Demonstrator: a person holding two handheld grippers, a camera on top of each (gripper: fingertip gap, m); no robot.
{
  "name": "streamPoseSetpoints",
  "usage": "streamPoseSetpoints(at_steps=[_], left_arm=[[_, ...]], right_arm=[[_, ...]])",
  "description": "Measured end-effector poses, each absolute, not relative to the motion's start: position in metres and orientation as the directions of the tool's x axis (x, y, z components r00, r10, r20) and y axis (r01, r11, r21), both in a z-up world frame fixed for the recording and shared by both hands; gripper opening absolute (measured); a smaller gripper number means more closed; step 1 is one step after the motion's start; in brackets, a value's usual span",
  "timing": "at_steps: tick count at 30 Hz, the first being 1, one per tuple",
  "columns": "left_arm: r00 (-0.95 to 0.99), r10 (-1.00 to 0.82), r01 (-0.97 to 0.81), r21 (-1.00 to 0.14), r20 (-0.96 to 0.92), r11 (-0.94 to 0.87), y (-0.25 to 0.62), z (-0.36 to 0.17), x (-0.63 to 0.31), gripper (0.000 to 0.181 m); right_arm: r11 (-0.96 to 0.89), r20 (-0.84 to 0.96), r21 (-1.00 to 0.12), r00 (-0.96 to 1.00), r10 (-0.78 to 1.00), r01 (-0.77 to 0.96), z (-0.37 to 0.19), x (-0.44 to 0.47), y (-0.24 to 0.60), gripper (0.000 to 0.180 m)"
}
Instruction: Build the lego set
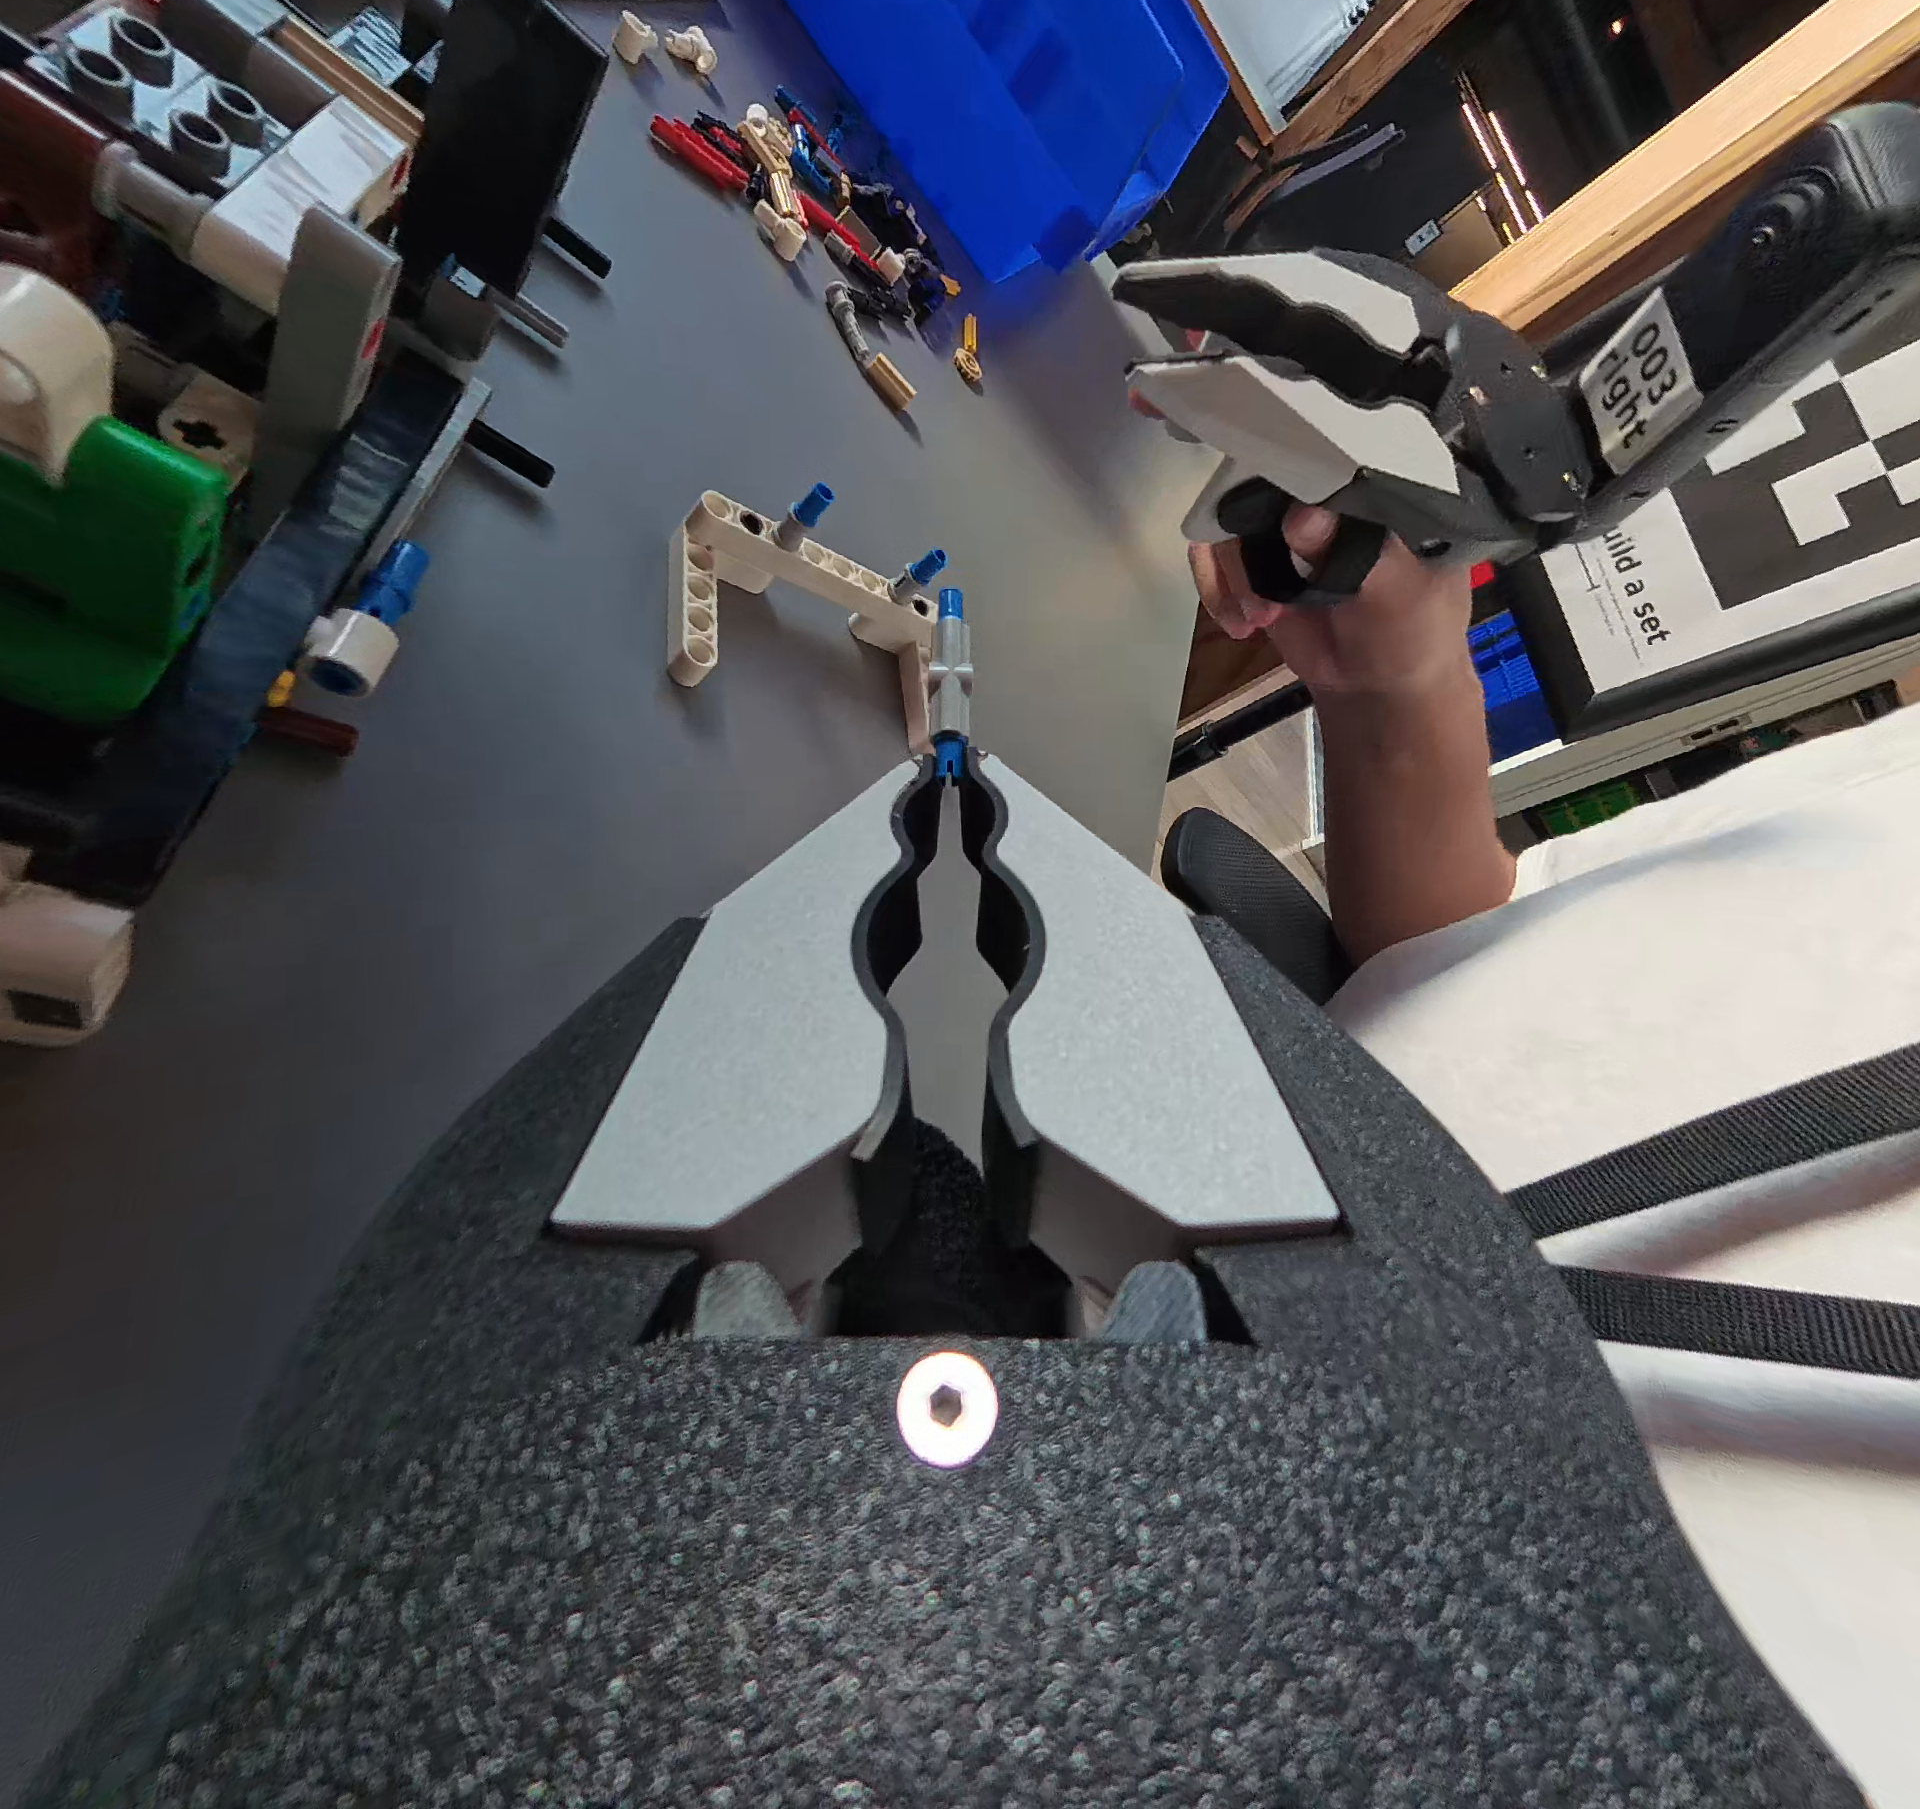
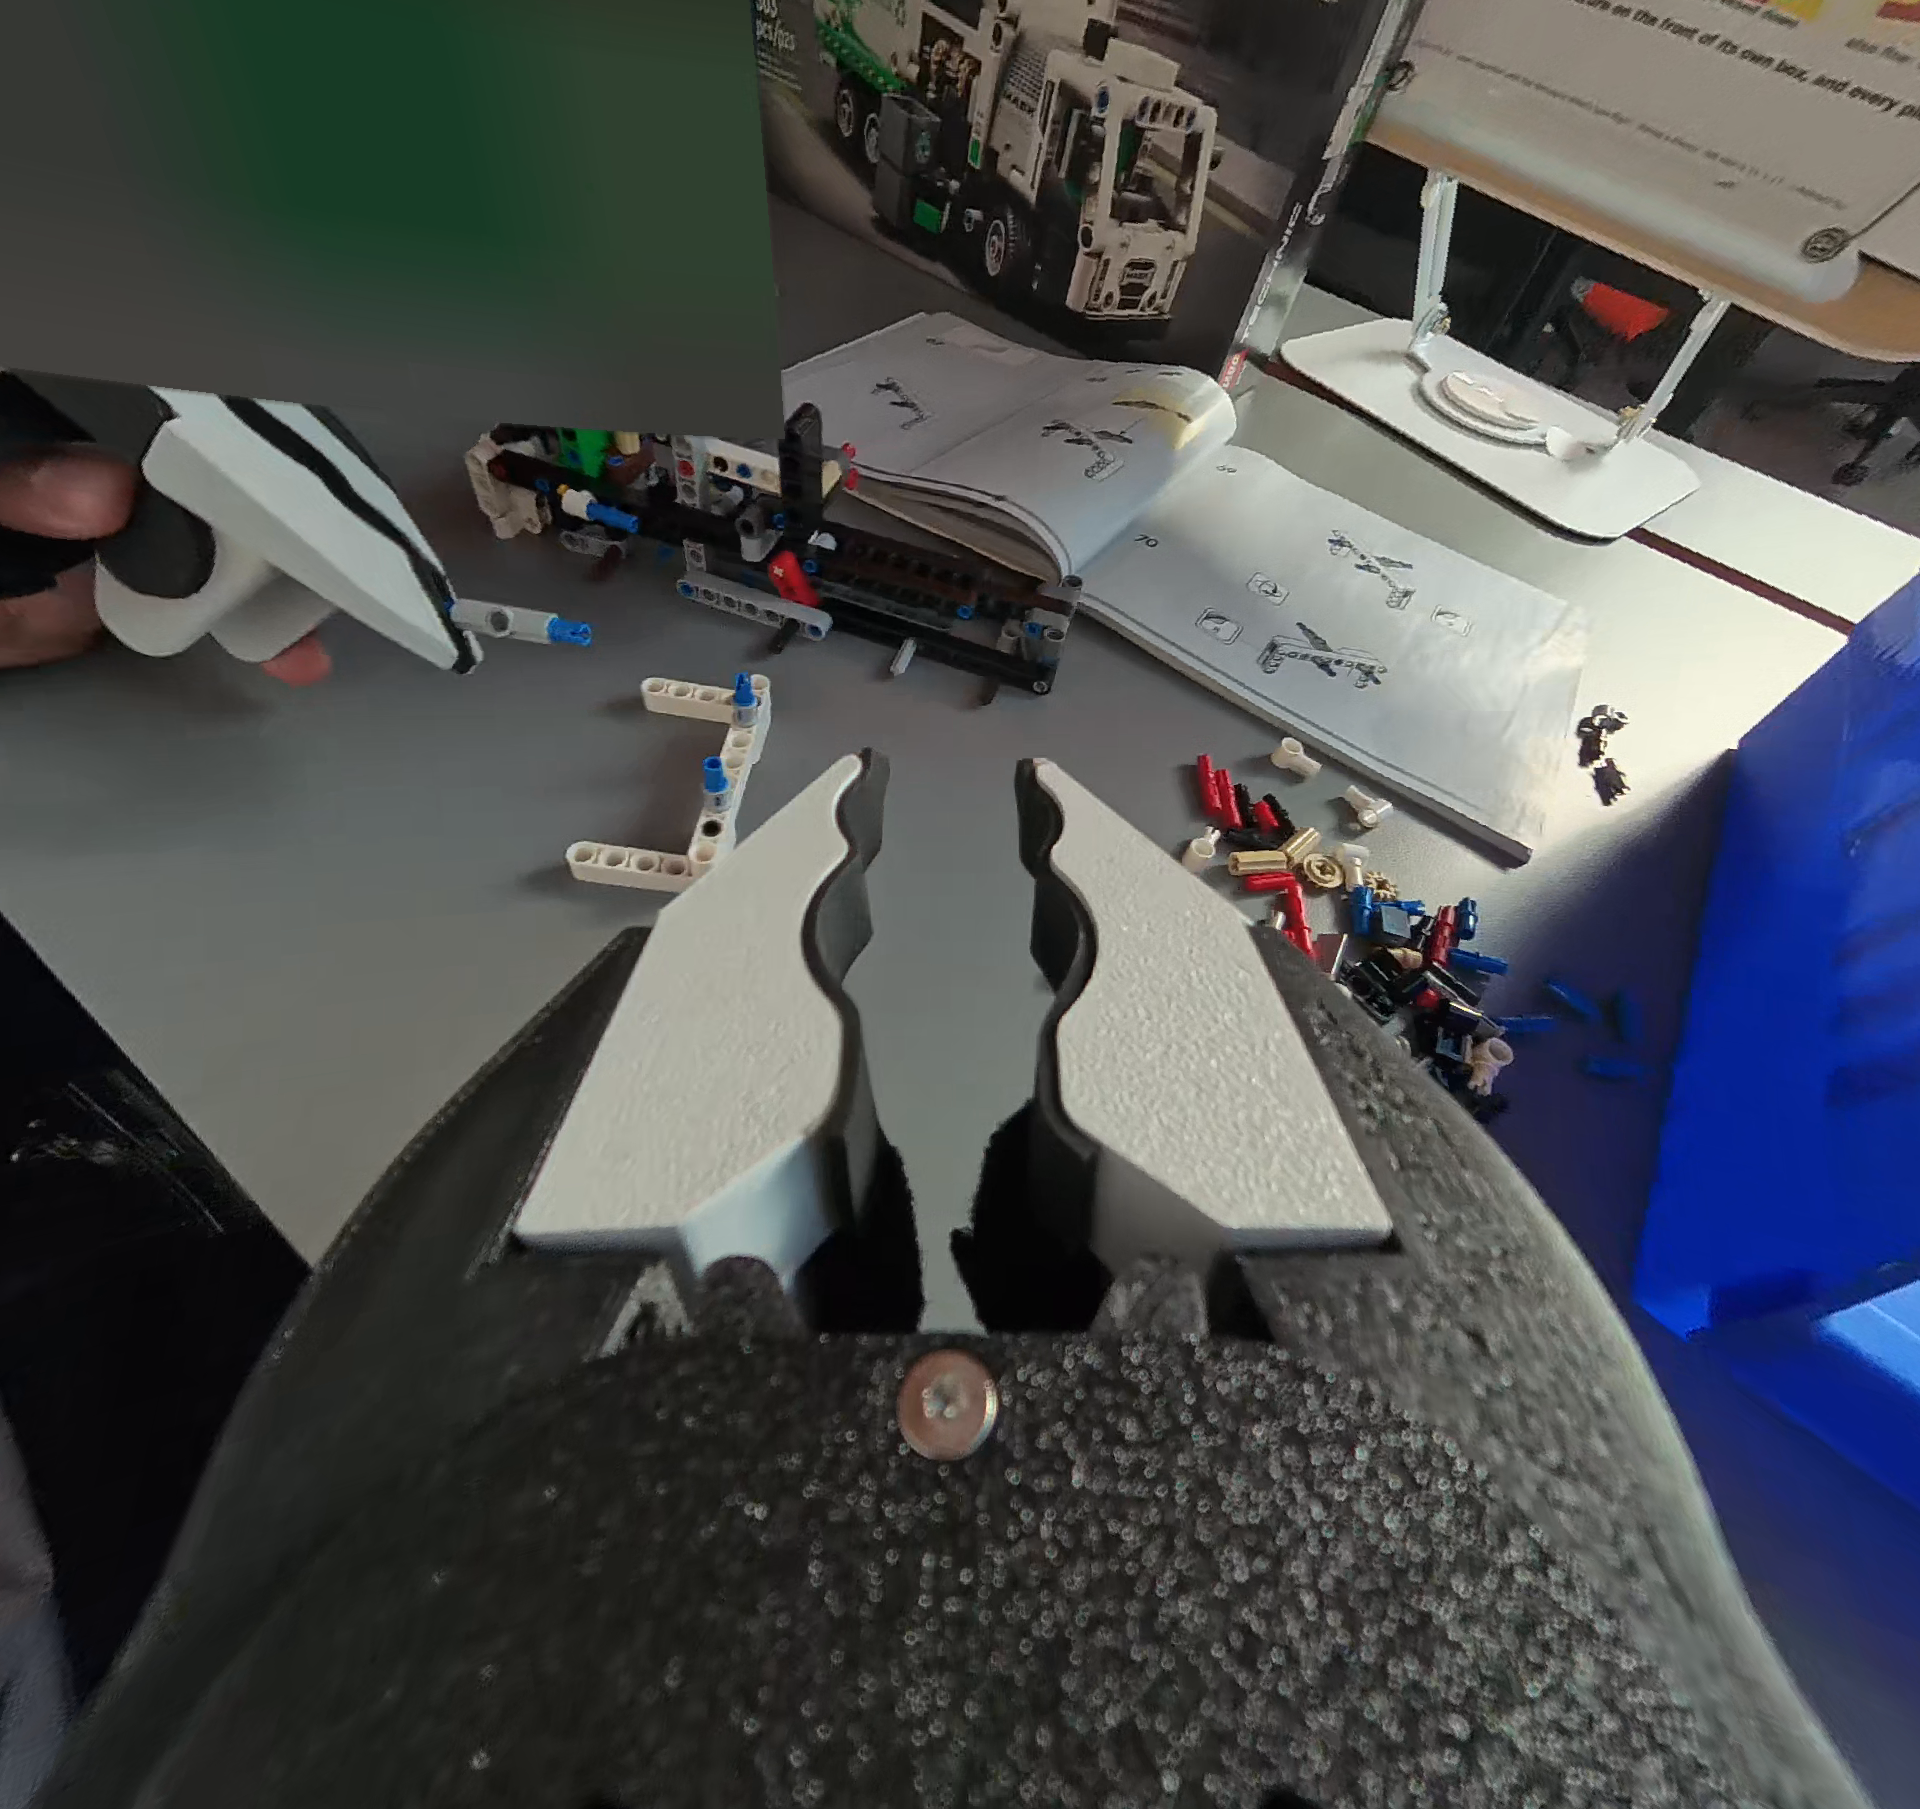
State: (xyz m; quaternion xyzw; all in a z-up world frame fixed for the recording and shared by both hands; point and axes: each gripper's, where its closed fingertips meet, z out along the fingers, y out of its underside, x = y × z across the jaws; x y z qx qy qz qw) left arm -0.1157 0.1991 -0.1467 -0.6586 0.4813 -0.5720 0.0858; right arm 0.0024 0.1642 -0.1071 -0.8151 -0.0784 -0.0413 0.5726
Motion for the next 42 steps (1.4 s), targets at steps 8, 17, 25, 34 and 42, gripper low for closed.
streamPoseSetpoints(at_steps=[8, 17, 25, 34, 42], left_arm=[[-0.167, -0.768, -0.471, -0.734, 0.618, -0.489, 0.215, -0.117, -0.113, 0.001], [-0.121, -0.736, -0.423, -0.705, 0.666, -0.569, 0.233, -0.13, -0.131, 0.001], [-0.146, -0.728, -0.476, -0.693, 0.67, -0.542, 0.206, -0.135, -0.138, 0.001], [-0.199, -0.738, -0.505, -0.713, 0.645, -0.487, 0.192, -0.135, -0.141, 0.001], [-0.203, -0.734, -0.475, -0.721, 0.648, -0.505, 0.195, -0.13, -0.142, 0.0]], right_arm=[[-0.313, 0.103, -0.936, 0.977, 0.186, 0.159, -0.101, 0.008, 0.192, 0.025], [-0.359, 0.035, -0.927, 0.978, 0.205, 0.108, -0.109, -0.002, 0.192, 0.019], [-0.392, -0.15, -0.92, 0.928, 0.341, -0.004, -0.109, -0.066, 0.171, 0.026], [-0.467, 0.102, -0.862, 0.97, 0.22, 0.197, -0.144, -0.071, 0.165, 0.024], [-0.583, 0.06, -0.8, 0.985, 0.164, 0.146, -0.166, -0.056, 0.184, 0.025]])
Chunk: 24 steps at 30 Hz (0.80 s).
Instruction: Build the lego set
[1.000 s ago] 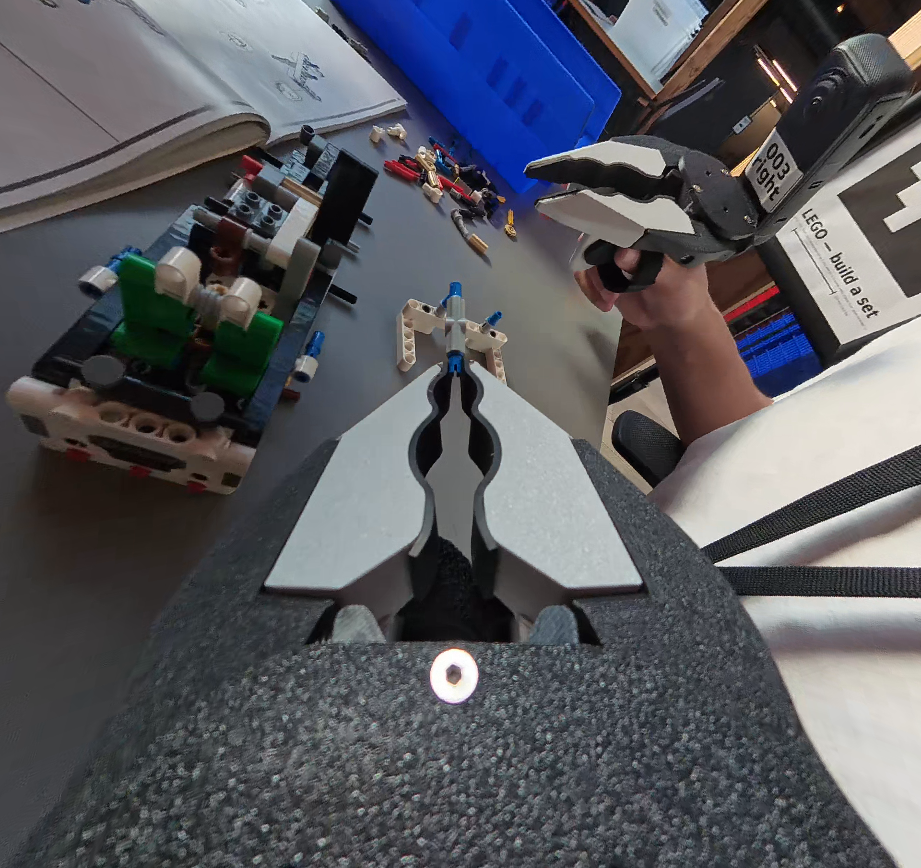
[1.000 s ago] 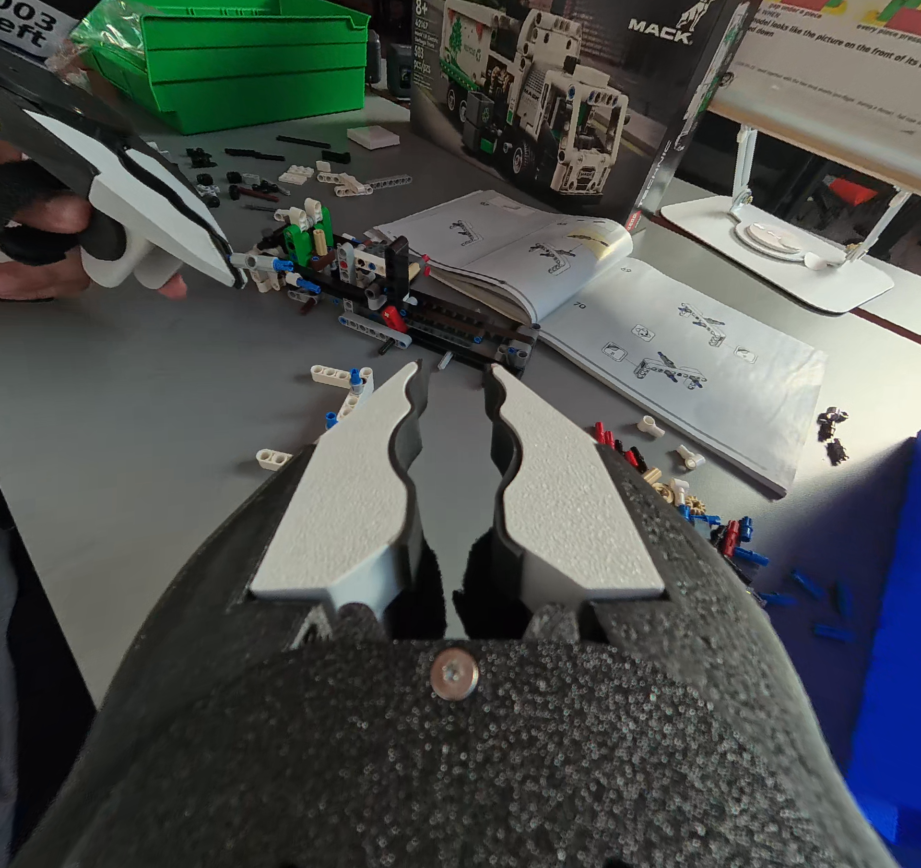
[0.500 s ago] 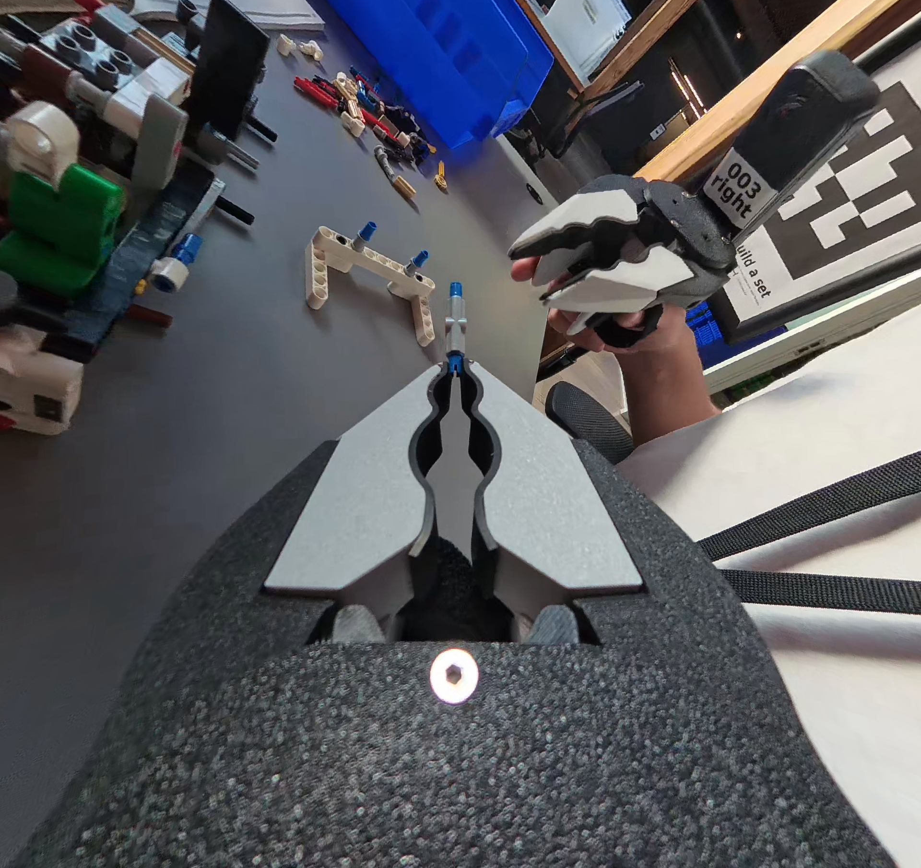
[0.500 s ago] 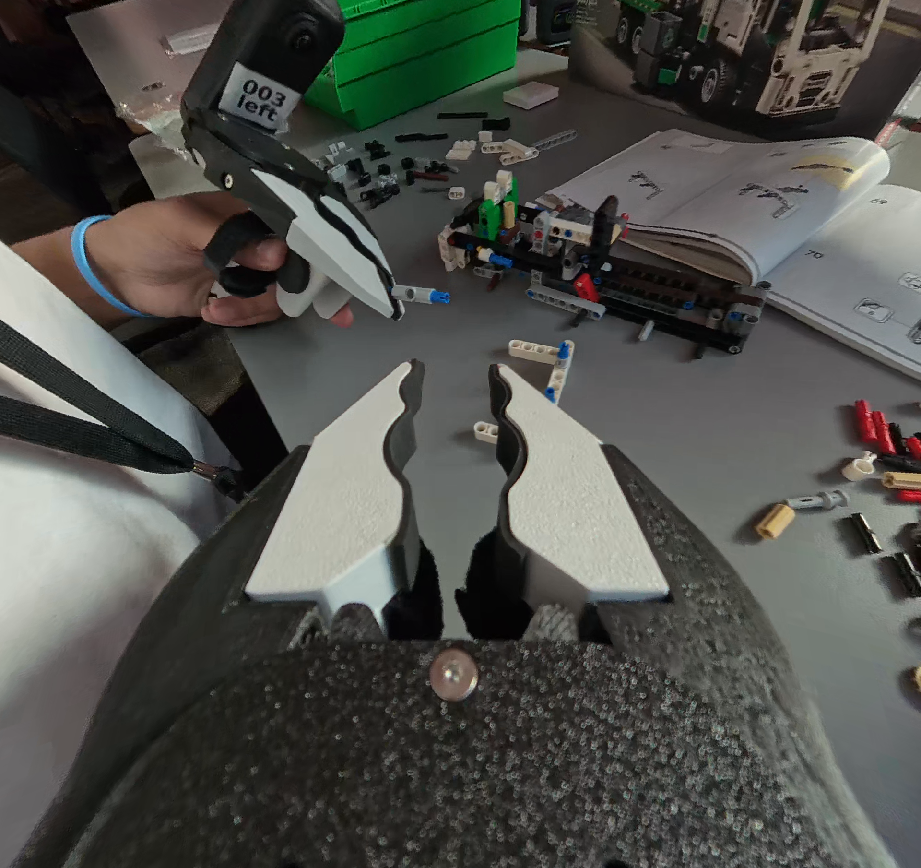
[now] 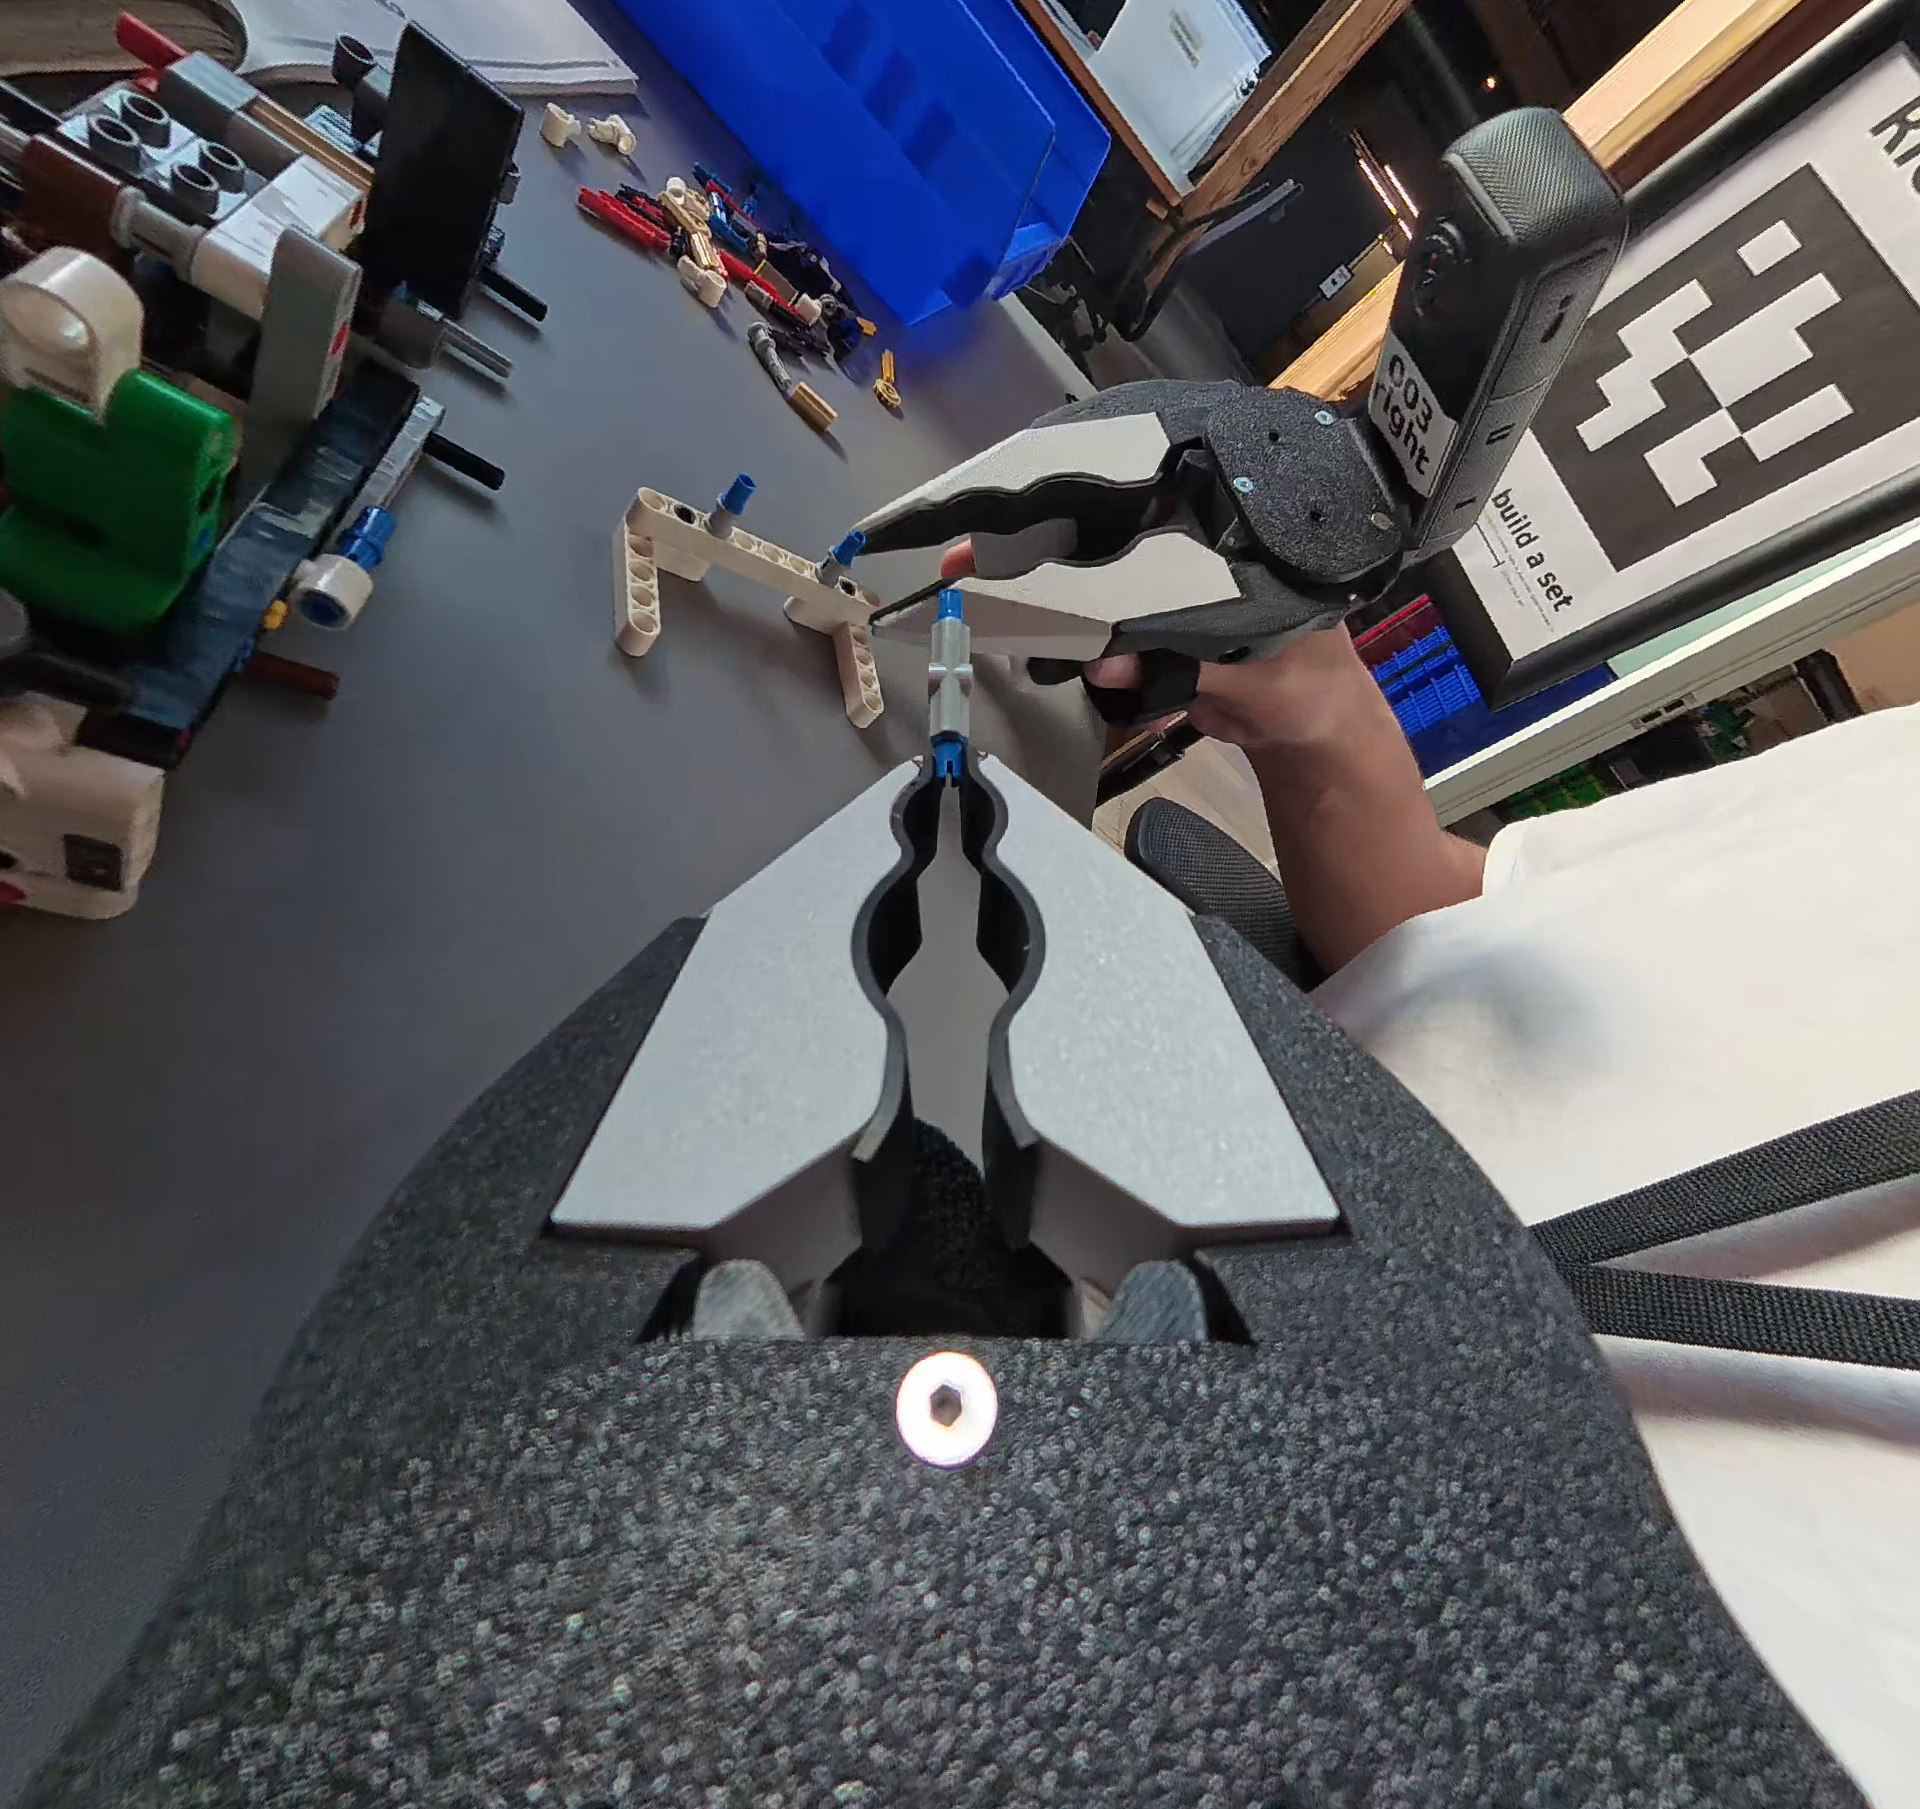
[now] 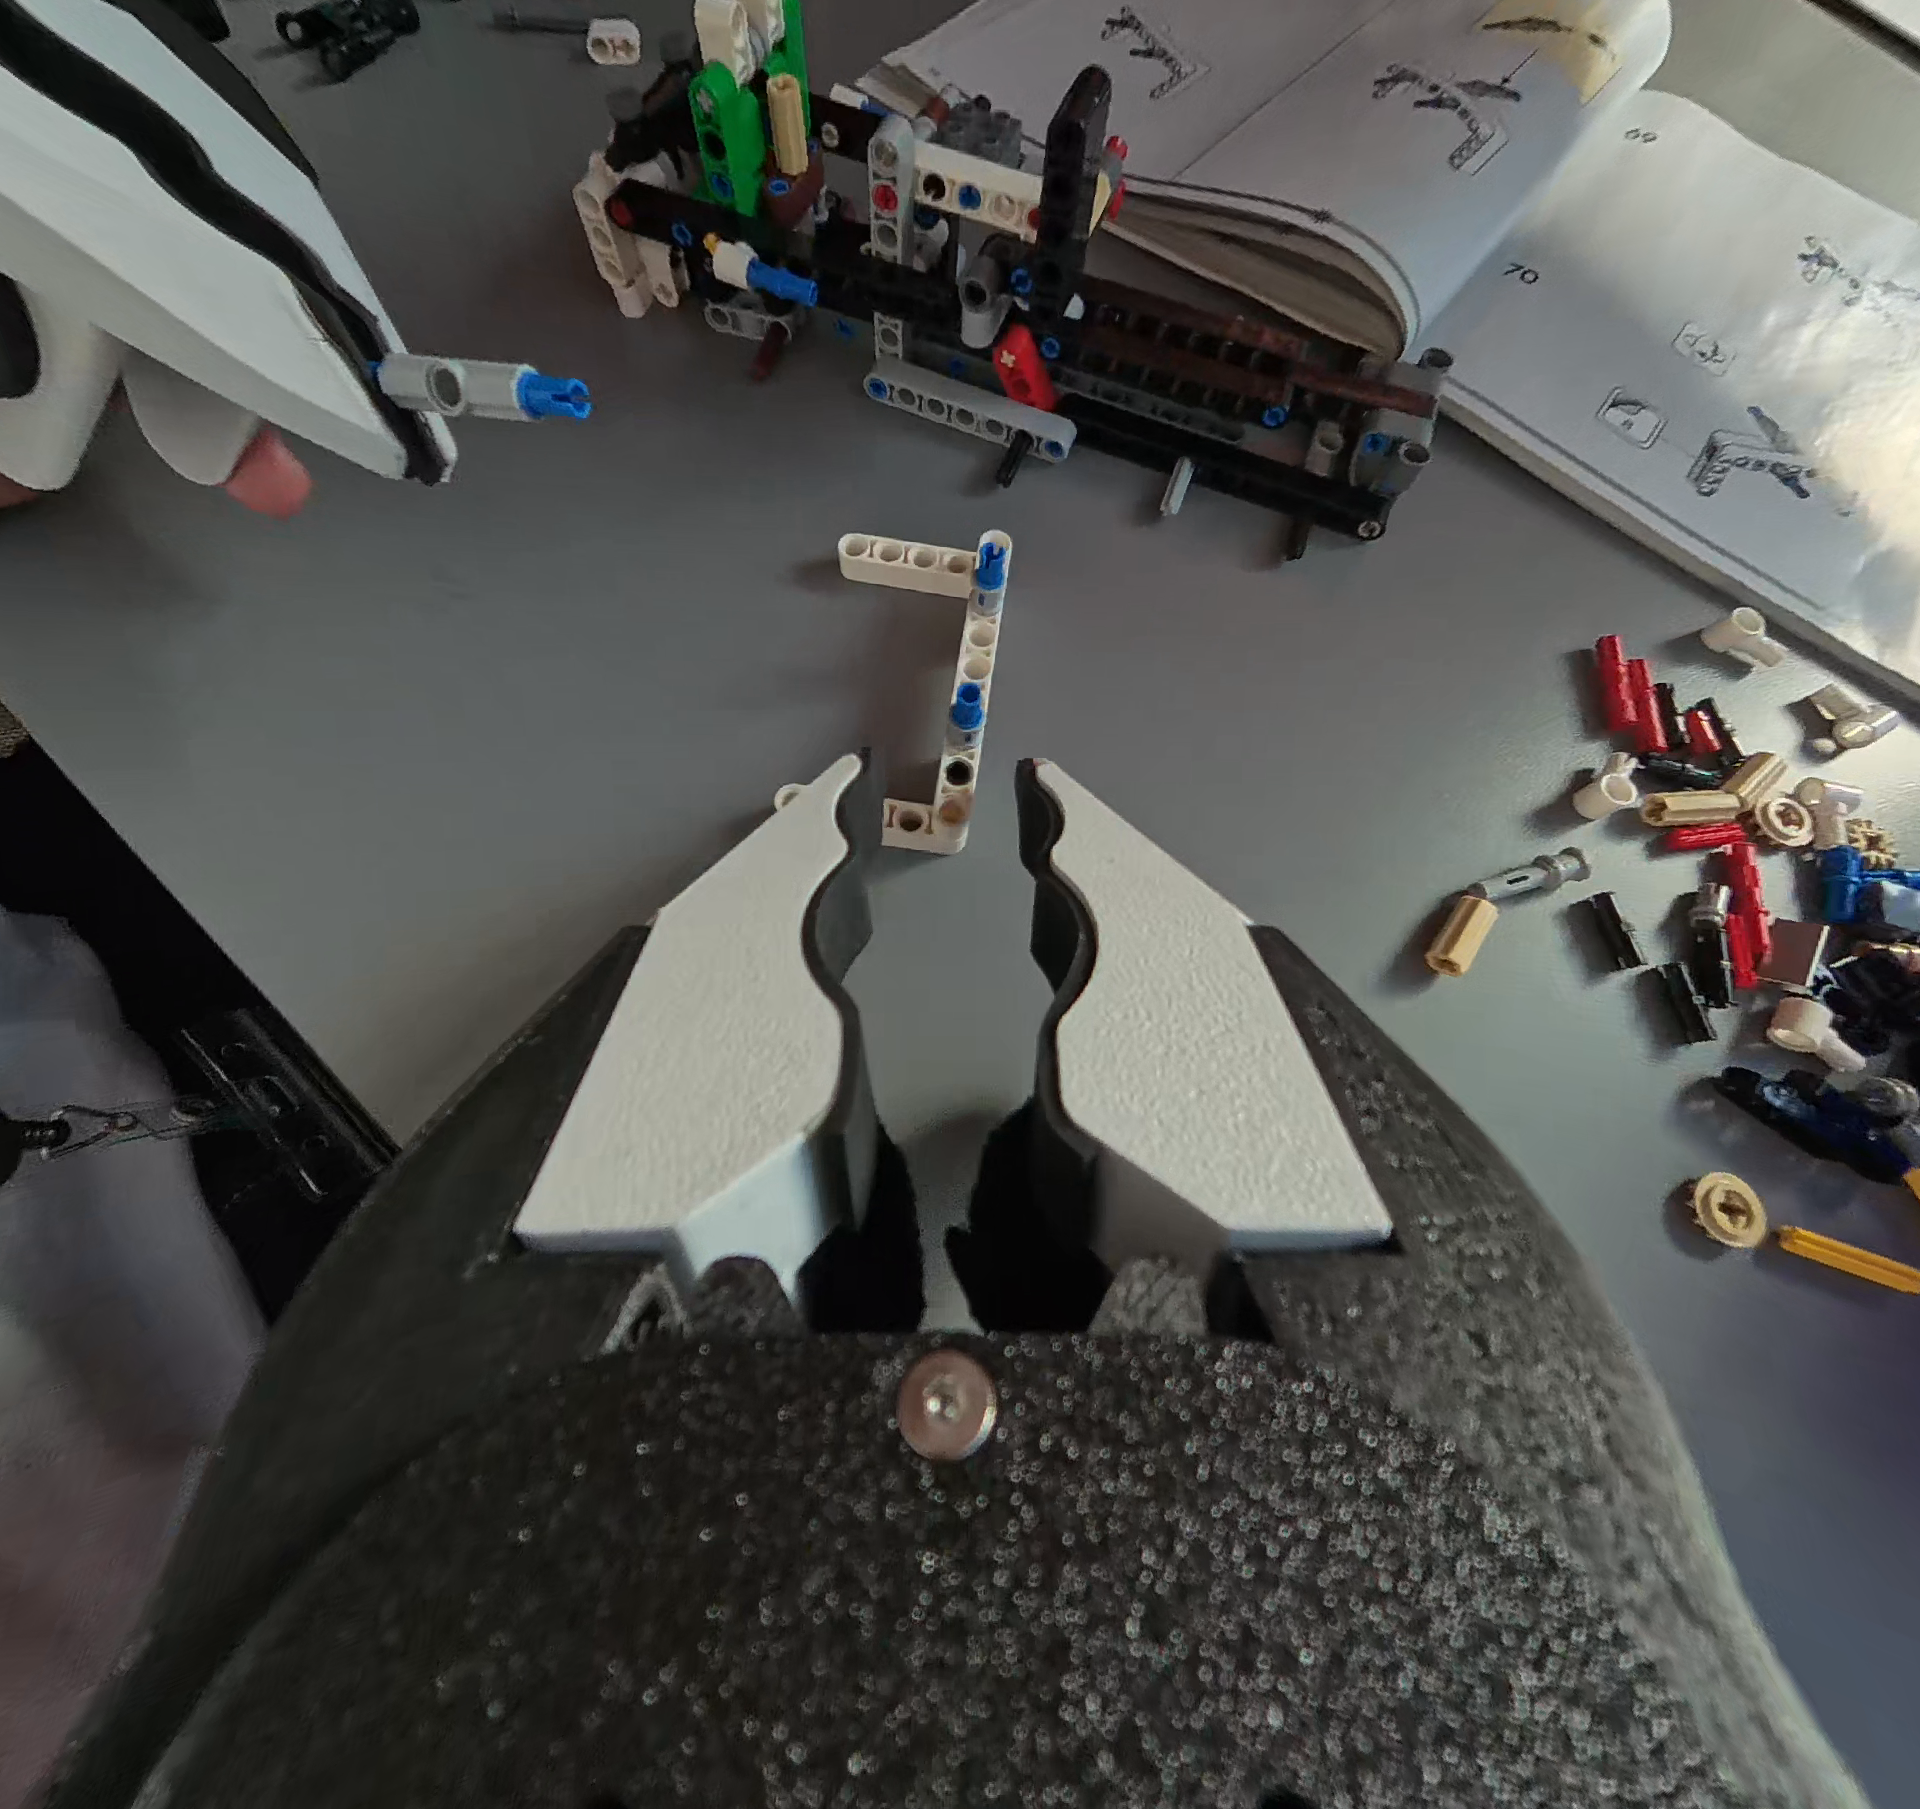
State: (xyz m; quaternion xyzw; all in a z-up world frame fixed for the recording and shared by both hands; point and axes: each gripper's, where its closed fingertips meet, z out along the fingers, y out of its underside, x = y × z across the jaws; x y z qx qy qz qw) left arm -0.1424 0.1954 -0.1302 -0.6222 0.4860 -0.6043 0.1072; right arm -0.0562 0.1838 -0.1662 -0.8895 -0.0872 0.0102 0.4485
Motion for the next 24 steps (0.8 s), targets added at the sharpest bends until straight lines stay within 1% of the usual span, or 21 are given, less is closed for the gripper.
streamPoseSetpoints(at_steps=[3, 5, 6, 9, 11, 14, 16, 21, 24], left_arm=[[-0.198, -0.735, -0.474, -0.719, 0.649, -0.507, 0.196, -0.131, -0.142, 0.0], [-0.194, -0.737, -0.474, -0.72, 0.647, -0.507, 0.197, -0.131, -0.142, 0.0], [-0.194, -0.738, -0.475, -0.72, 0.647, -0.506, 0.196, -0.131, -0.142, 0.0], [-0.187, -0.74, -0.474, -0.719, 0.646, -0.508, 0.197, -0.132, -0.142, 0.0], [-0.182, -0.74, -0.472, -0.718, 0.648, -0.512, 0.198, -0.132, -0.142, 0.0], [-0.179, -0.738, -0.47, -0.715, 0.651, -0.517, 0.199, -0.132, -0.142, 0.0], [-0.181, -0.736, -0.466, -0.716, 0.652, -0.519, 0.2, -0.131, -0.142, 0.0], [-0.177, -0.736, -0.468, -0.714, 0.654, -0.521, 0.2, -0.132, -0.142, 0.0], [-0.179, -0.736, -0.465, -0.715, 0.653, -0.522, 0.2, -0.131, -0.142, 0.0]], right_arm=[[-0.628, 0.047, -0.767, 0.988, 0.15, 0.132, -0.177, -0.056, 0.187, 0.021], [-0.651, 0.08, -0.745, 0.988, 0.133, 0.148, -0.183, -0.052, 0.188, 0.014], [-0.652, 0.111, -0.739, 0.985, 0.13, 0.17, -0.183, -0.05, 0.188, 0.008], [-0.599, 0.238, -0.747, 0.957, 0.165, 0.289, -0.174, -0.05, 0.191, 0.007], [-0.532, 0.403, -0.728, 0.898, 0.178, 0.432, -0.16, -0.048, 0.193, 0.007], [-0.474, 0.681, -0.6, 0.722, 0.119, 0.644, -0.141, -0.037, 0.195, 0.006], [-0.464, 0.818, -0.463, 0.565, 0.105, 0.756, -0.136, -0.033, 0.194, 0.006], [-0.438, 0.936, -0.207, 0.308, 0.173, 0.875, -0.146, -0.038, 0.194, 0.006], [-0.409, 0.955, -0.143, 0.234, 0.18, 0.901, -0.145, -0.041, 0.194, 0.007]])
